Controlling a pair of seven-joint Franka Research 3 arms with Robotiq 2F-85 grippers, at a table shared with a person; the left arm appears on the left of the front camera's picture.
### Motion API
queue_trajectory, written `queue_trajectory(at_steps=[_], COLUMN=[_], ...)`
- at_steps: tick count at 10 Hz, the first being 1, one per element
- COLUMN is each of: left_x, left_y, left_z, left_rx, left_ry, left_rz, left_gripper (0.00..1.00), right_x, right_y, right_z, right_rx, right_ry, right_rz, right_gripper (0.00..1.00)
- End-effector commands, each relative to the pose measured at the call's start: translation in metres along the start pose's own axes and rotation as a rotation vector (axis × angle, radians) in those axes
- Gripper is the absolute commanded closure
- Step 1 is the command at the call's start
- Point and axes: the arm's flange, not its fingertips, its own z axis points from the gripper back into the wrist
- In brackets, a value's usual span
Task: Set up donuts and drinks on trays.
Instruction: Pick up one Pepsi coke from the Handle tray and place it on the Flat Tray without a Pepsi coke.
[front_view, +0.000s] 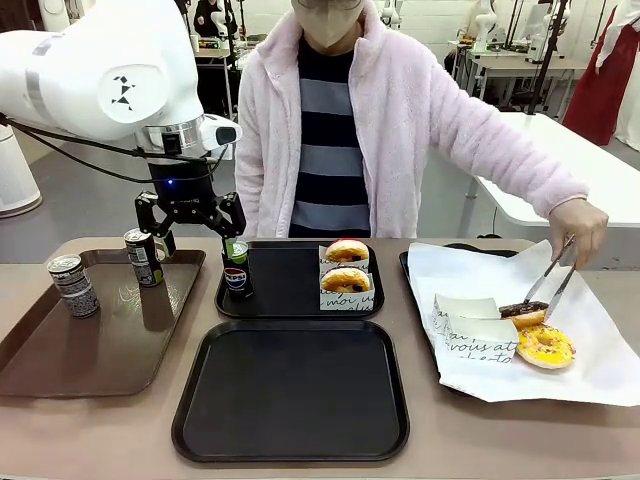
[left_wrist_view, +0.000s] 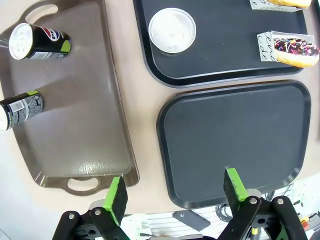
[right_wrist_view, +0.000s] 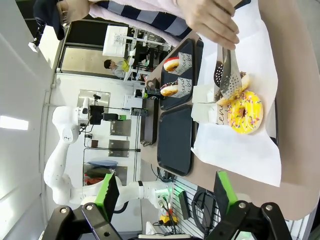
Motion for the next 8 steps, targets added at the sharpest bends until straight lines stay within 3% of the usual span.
queue_trajectory(at_steps=[1, 5, 6, 8], left_x=[0.003, 0.001, 0.013, 0.040], left_y=[-0.004, -0.004, 0.039, 0.113], left_z=[0.000, -0.002, 0.003, 0.013], left_rx=[-0.003, 0.002, 0.020, -0.015], left_ry=[0.001, 0.002, -0.002, -0.026], left_rz=[0.002, -0.006, -0.011, 0.104], left_gripper=[0.00, 0.00, 0.00, 0.00], right_x=[0.000, 0.000, 0.000, 0.000], right_y=[-0.001, -0.001, -0.001, -0.001], right_z=[0.001, 0.001, 0.001, 0.001], right_rx=[0.017, 0.017, 0.017, 0.017], right_ry=[-0.005, -0.005, -0.005, -0.005], right_rz=[0.017, 0.017, 0.017, 0.017], right_gripper=[0.00, 0.00, 0.00, 0.00])
